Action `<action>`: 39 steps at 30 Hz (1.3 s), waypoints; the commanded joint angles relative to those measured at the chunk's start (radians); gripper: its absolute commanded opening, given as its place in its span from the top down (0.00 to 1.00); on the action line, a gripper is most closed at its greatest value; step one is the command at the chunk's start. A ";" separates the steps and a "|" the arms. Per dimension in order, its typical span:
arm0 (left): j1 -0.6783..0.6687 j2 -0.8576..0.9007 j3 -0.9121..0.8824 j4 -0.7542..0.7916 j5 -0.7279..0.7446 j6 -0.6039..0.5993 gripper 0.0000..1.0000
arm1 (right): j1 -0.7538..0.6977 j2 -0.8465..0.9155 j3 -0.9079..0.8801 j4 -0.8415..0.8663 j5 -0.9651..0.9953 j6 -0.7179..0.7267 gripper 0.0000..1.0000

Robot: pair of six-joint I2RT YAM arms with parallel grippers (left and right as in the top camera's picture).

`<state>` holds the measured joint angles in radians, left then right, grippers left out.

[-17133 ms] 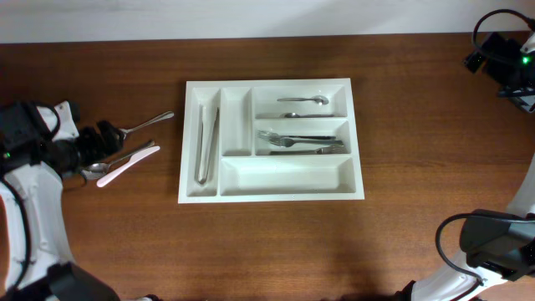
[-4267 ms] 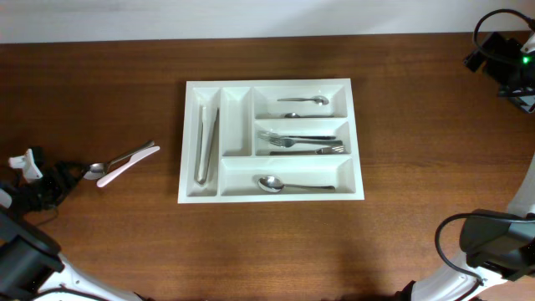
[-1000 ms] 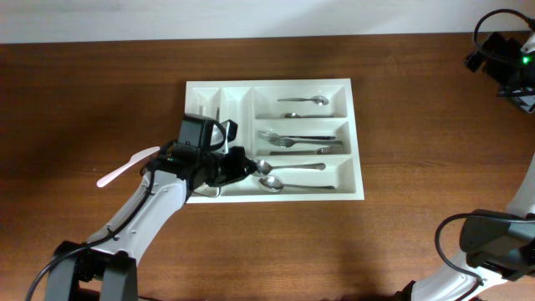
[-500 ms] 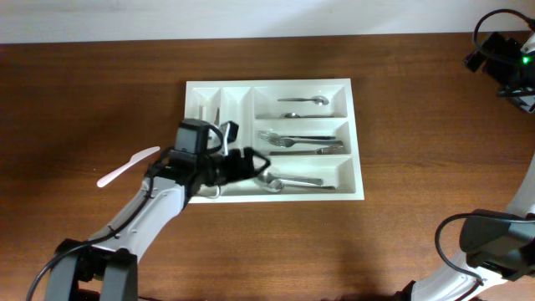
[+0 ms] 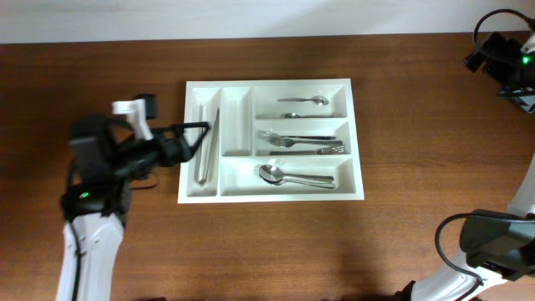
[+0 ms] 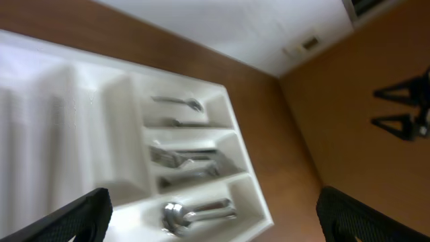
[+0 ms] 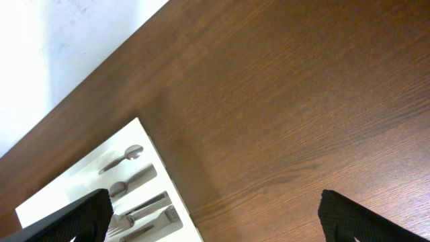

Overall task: Pack container
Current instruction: 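Release the spoon in the bottom compartment and retract the left arm, then grasp the white plastic knife by its handle with the left gripper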

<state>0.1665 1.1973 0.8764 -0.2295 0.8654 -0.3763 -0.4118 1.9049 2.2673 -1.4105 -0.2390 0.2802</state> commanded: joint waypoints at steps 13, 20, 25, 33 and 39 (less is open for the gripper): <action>0.249 0.015 0.012 -0.562 -0.846 0.275 0.00 | -0.008 0.002 -0.001 0.000 0.012 -0.002 0.01; 0.286 0.156 0.121 -0.673 -0.756 0.477 0.00 | -0.008 0.002 -0.001 0.000 0.012 -0.002 0.01; 0.287 0.357 0.398 -0.838 -0.757 0.635 0.00 | -0.008 0.002 -0.001 0.000 0.012 -0.002 0.01; 0.268 0.580 0.617 -0.879 -0.842 1.184 0.07 | -0.008 0.002 -0.001 0.000 0.012 -0.002 0.01; 0.197 0.696 0.617 -0.853 -0.835 1.512 0.11 | -0.008 0.002 -0.001 0.000 0.012 -0.002 0.02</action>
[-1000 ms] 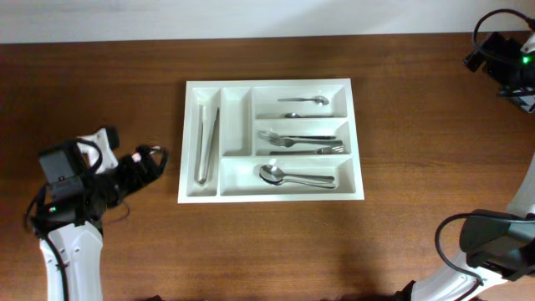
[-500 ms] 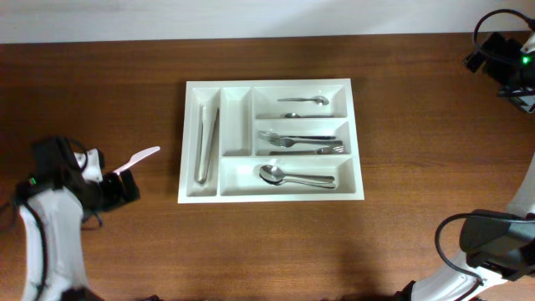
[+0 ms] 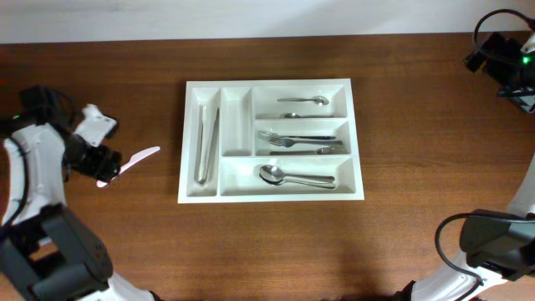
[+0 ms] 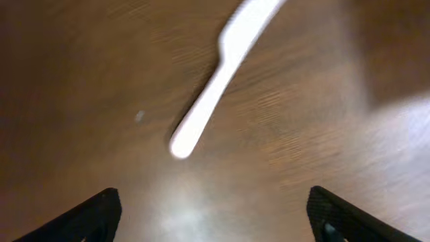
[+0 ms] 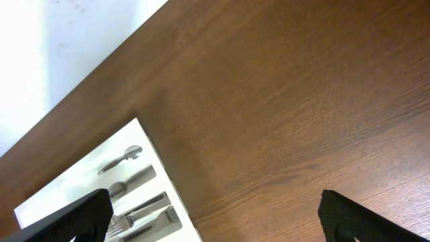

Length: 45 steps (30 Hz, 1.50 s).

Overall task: Pack container
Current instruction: 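Grasp the white plastic knife by its handle with the left gripper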

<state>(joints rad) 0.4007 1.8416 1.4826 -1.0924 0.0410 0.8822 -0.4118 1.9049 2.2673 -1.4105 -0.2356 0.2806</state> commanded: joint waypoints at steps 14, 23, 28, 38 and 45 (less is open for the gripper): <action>-0.117 0.243 0.011 0.142 -0.269 0.356 0.17 | -0.008 0.002 -0.001 0.000 0.009 -0.002 0.01; -0.117 0.251 0.011 0.124 -0.196 0.394 0.32 | -0.008 0.002 -0.001 0.000 0.009 -0.002 0.01; -0.117 0.278 0.010 0.123 -0.186 0.394 0.32 | -0.008 0.002 -0.001 0.000 0.009 -0.002 0.01; -0.117 0.290 0.010 0.143 -0.156 0.394 0.38 | -0.008 0.002 -0.001 0.000 0.009 -0.002 0.01; -0.117 0.290 0.008 0.138 -0.127 0.390 0.75 | -0.008 0.002 -0.001 0.000 0.009 -0.002 0.01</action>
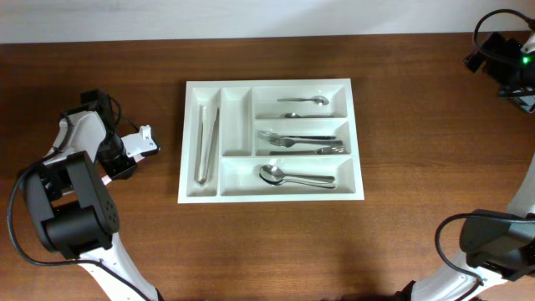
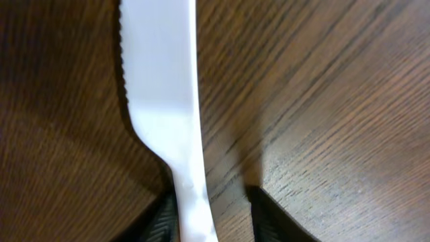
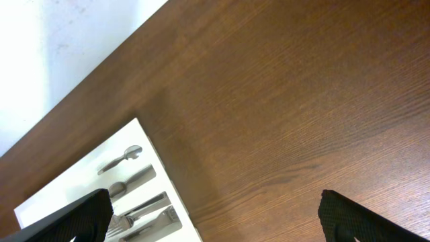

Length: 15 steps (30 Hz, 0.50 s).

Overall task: Pack container
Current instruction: 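Grasp the white plastic knife by its handle with the left gripper, then carry the knife into the tray's narrow left-middle compartment and lower it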

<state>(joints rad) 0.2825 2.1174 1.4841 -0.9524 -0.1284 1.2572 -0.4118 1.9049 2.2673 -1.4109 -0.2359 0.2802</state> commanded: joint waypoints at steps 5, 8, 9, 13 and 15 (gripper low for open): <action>-0.002 0.013 0.012 -0.006 0.007 -0.027 0.98 | -0.008 0.002 -0.001 0.000 0.009 -0.002 0.01; -0.014 0.003 0.034 -0.028 -0.051 -0.053 0.98 | -0.008 0.002 -0.001 0.000 0.009 -0.002 0.01; -0.020 -0.005 0.045 -0.040 -0.056 -0.053 0.98 | -0.008 0.002 -0.001 0.000 0.009 -0.002 0.01; -0.037 -0.043 0.076 -0.062 -0.051 -0.056 0.98 | -0.008 0.002 -0.001 0.000 0.009 -0.002 0.01; -0.043 -0.065 0.077 -0.066 -0.050 -0.056 0.98 | -0.008 0.002 -0.001 0.000 0.009 -0.002 0.01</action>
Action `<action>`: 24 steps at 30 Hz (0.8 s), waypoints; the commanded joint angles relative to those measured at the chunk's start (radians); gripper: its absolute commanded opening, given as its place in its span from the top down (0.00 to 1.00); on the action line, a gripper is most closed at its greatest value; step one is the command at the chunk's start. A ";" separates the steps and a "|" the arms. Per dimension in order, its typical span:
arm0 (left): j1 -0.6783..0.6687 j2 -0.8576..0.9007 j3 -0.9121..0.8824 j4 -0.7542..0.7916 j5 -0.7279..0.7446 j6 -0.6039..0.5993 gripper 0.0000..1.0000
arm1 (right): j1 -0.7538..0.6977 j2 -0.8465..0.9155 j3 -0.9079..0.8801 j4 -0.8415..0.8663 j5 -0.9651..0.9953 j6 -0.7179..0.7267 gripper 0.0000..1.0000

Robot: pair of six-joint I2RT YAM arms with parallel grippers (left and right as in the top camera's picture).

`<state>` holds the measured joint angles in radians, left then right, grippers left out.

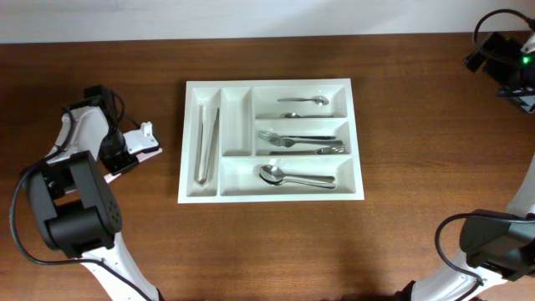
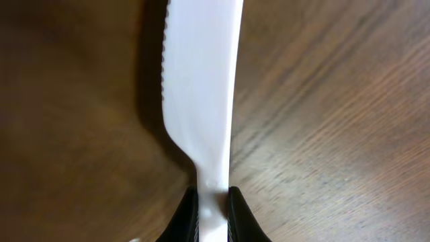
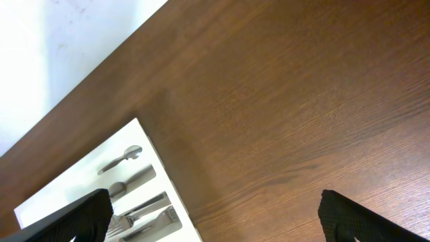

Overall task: Pack container
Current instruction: 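Carry the knife into the tray's narrow left-middle compartment and lower it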

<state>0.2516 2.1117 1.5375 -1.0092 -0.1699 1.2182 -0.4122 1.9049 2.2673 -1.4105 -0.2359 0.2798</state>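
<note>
A white plastic knife [image 2: 201, 74] lies on the brown table left of the tray, its serrated blade pointing away in the left wrist view. My left gripper [image 2: 213, 216] is shut on its handle, and a black fingertip [image 2: 188, 214] presses each side. Overhead, the left gripper [image 1: 127, 154] sits low at the table's left. The white cutlery tray [image 1: 272, 191] holds tongs [image 1: 205, 142], small spoons [image 1: 303, 102], forks [image 1: 301, 142] and a large spoon [image 1: 292, 177]. My right gripper [image 3: 218, 225] hangs open and holds nothing at the far right corner, high over the table.
The tray's narrow second compartment [image 1: 236, 121] has nothing in it. The tray's corner [image 3: 121, 175] shows at the lower left of the right wrist view. The right arm [image 1: 501, 54] sits at the top right edge, far from the tray.
My left fingers stood apart on either side of the knife handle; now they are shut on it. The right arm has not moved.
My left gripper was open at the tray's left edge. Then it was far to the left, above the white knife lying on the table. Then it was low over the knife with its fingers astride the handle, and now it grips it.
</note>
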 commanded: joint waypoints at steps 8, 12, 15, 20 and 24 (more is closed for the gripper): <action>-0.058 -0.206 0.076 -0.111 0.033 -0.042 0.98 | -0.007 0.002 -0.001 0.000 0.009 -0.002 0.01; -0.113 -0.316 0.164 -0.180 0.137 -0.077 0.98 | -0.007 0.002 -0.001 0.000 0.009 -0.002 0.01; -0.190 -0.386 0.208 -0.196 0.219 -0.077 0.98 | -0.007 0.002 -0.001 0.000 0.009 -0.002 0.01; -0.381 -0.429 0.211 -0.196 0.235 -0.047 0.98 | -0.007 0.002 -0.001 0.000 0.009 -0.002 0.01; -0.520 -0.396 0.211 -0.193 0.235 -0.048 0.98 | -0.007 0.002 -0.001 0.000 0.009 -0.002 0.01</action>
<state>-0.2058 1.6768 1.7542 -1.1988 0.0322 1.1622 -0.4118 1.9049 2.2673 -1.4105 -0.2356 0.2802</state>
